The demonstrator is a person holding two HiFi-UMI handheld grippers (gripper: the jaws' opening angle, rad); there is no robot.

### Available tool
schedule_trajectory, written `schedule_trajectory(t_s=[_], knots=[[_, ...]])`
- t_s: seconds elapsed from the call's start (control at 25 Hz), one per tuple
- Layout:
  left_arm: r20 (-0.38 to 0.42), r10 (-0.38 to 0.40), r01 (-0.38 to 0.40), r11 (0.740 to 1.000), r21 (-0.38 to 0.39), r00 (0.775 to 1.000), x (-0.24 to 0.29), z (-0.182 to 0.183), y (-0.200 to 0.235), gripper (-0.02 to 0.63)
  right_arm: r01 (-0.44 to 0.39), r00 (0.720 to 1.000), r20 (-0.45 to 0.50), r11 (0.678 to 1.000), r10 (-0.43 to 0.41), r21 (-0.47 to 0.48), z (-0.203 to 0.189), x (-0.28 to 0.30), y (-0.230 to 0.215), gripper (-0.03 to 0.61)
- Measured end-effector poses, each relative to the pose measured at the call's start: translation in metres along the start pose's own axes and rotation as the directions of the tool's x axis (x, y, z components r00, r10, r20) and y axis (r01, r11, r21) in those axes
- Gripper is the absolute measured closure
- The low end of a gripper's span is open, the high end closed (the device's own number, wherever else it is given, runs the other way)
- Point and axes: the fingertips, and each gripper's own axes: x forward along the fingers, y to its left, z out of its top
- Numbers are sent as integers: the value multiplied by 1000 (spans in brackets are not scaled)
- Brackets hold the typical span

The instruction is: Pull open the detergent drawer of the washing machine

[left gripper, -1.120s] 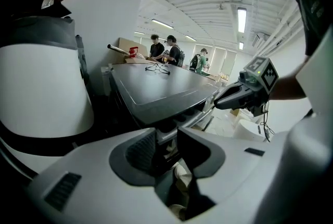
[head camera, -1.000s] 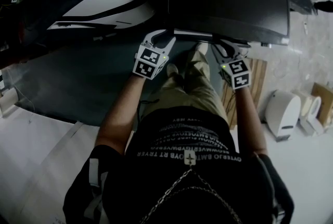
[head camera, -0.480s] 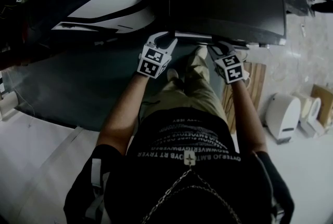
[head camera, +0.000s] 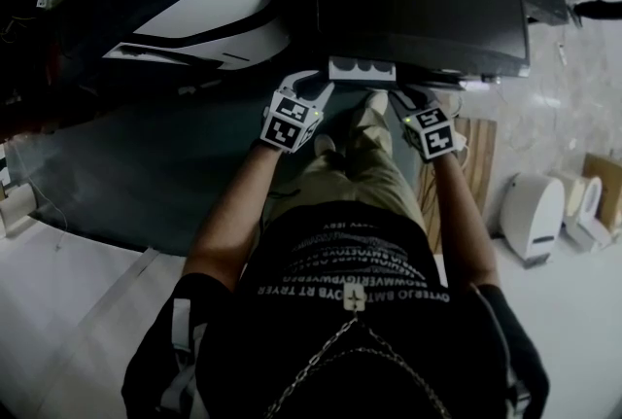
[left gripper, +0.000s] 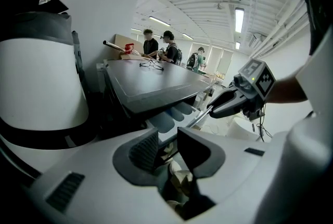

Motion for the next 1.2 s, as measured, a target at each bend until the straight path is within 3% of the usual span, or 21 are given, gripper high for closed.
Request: schedule_trajectory(t_s=[1.2], knots=[[-37, -71, 72, 997, 22, 997, -26, -43, -52, 509, 78, 996, -47, 996, -77, 38, -53, -29, 38, 477]])
